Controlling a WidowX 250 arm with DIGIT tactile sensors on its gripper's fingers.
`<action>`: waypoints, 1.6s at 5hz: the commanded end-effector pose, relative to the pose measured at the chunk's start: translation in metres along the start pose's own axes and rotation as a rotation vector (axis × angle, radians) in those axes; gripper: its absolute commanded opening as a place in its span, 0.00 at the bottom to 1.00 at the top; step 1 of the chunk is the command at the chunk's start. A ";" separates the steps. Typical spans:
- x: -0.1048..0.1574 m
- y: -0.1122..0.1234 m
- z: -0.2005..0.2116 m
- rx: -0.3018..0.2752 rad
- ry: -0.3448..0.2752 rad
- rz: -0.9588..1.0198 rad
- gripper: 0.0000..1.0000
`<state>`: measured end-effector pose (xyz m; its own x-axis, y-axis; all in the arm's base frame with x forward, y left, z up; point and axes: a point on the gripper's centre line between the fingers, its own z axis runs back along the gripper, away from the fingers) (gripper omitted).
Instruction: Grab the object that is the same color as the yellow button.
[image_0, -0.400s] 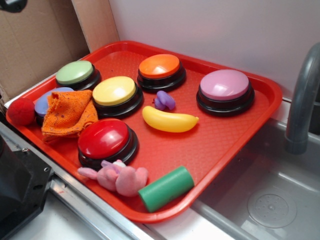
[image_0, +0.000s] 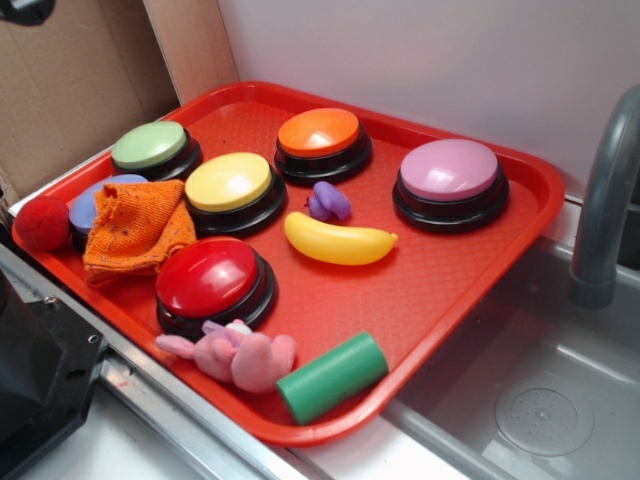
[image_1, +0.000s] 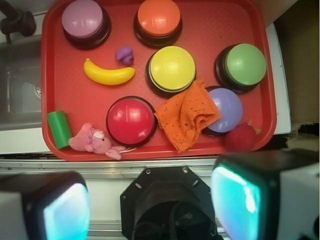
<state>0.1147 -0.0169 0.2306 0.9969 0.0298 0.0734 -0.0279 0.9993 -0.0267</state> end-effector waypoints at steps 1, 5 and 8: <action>0.037 0.000 -0.018 0.049 -0.068 -0.169 1.00; 0.099 -0.059 -0.113 0.148 -0.142 -0.799 1.00; 0.107 -0.073 -0.170 0.028 -0.064 -0.959 1.00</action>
<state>0.2391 -0.0863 0.0629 0.6030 -0.7932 0.0847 0.7888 0.6087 0.0847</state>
